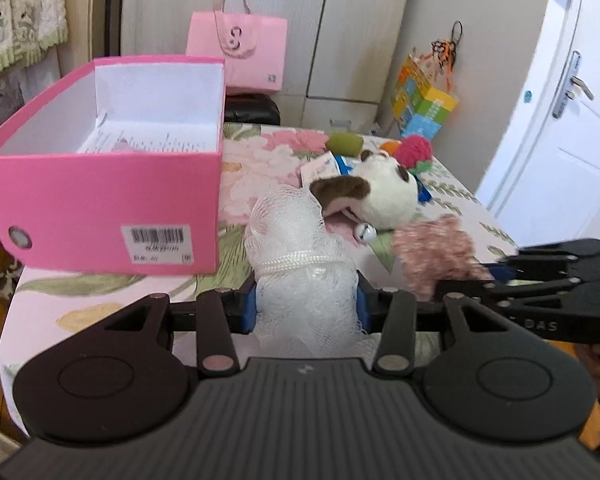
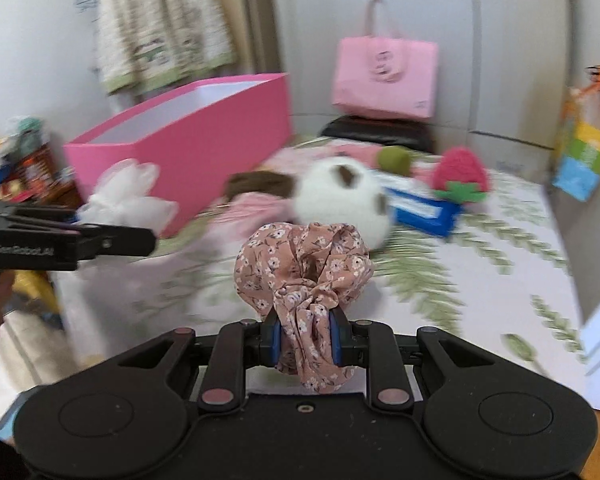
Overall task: Organize soft objects
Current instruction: 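Carry the mesh puff and scrunchie in both grippers over the shoebox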
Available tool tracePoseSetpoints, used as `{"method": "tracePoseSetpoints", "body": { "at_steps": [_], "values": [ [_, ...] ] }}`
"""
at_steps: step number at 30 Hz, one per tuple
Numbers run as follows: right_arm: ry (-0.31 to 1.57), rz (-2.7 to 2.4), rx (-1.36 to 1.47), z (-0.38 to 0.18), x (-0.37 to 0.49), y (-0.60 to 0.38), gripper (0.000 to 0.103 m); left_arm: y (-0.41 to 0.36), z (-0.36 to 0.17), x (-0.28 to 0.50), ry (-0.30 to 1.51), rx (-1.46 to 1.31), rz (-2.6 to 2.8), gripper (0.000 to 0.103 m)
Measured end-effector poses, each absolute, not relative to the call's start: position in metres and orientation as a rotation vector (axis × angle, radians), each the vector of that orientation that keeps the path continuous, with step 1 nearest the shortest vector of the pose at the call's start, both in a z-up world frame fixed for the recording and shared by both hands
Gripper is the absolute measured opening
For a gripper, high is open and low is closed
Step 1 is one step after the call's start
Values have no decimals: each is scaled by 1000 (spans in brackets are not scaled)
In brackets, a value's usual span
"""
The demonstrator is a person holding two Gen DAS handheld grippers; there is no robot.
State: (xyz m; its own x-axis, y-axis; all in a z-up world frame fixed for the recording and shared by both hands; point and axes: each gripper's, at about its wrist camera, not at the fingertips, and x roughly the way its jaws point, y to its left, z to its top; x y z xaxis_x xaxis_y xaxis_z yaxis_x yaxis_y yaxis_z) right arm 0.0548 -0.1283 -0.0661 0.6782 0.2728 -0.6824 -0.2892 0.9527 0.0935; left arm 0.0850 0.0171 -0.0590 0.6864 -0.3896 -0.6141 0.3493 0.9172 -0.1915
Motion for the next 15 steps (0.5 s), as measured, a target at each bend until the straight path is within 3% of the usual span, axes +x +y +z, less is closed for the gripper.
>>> {"method": "tracePoseSetpoints", "body": {
  "at_steps": [7, 15],
  "values": [
    [809, 475, -46, -55, 56, -91, 26, 45, -52, 71, 814, -58, -465, 44],
    [834, 619, -61, -32, 57, -54, 27, 72, -26, 58, 821, 12, -436, 44]
  ]
}}
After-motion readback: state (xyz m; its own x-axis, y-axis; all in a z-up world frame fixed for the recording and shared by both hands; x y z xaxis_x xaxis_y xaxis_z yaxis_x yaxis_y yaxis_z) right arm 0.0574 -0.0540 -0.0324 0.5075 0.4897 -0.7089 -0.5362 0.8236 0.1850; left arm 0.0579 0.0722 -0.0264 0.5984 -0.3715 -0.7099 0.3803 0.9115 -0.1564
